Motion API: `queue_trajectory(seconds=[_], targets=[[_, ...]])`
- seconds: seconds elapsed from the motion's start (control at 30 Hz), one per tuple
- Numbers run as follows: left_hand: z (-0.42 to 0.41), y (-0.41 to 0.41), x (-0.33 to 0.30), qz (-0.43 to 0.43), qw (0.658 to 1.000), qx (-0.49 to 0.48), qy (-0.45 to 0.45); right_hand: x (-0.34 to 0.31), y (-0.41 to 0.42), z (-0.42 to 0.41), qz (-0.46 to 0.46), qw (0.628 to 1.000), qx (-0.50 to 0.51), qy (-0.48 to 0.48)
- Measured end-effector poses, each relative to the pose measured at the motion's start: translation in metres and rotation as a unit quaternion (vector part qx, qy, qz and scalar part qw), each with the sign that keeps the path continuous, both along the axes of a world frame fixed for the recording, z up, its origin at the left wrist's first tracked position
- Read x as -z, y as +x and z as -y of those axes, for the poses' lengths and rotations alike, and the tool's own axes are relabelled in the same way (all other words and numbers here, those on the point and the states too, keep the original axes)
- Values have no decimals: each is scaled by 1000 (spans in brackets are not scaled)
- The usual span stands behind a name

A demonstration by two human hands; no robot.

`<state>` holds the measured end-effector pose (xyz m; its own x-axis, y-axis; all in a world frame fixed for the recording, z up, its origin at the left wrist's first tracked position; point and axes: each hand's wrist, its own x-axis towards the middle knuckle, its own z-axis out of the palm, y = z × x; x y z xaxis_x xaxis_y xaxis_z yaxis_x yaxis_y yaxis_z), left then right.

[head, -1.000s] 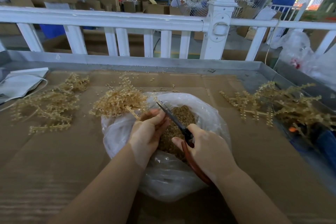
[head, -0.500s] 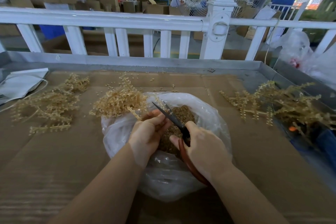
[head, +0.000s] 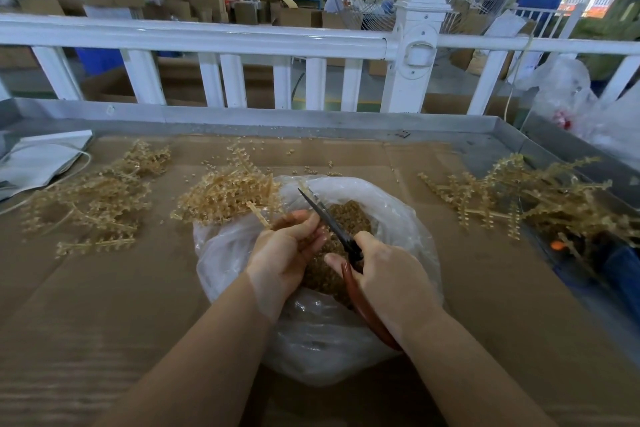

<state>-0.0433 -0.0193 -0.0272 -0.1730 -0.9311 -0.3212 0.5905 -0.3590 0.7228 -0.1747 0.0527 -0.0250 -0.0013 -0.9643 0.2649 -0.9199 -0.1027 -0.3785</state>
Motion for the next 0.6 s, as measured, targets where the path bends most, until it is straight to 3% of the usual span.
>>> queue_trajectory(seconds=[0.6], targets=[[-4,0,-4,-5,1000,-12,-2,2,2,-6,-10,999,8,-34]])
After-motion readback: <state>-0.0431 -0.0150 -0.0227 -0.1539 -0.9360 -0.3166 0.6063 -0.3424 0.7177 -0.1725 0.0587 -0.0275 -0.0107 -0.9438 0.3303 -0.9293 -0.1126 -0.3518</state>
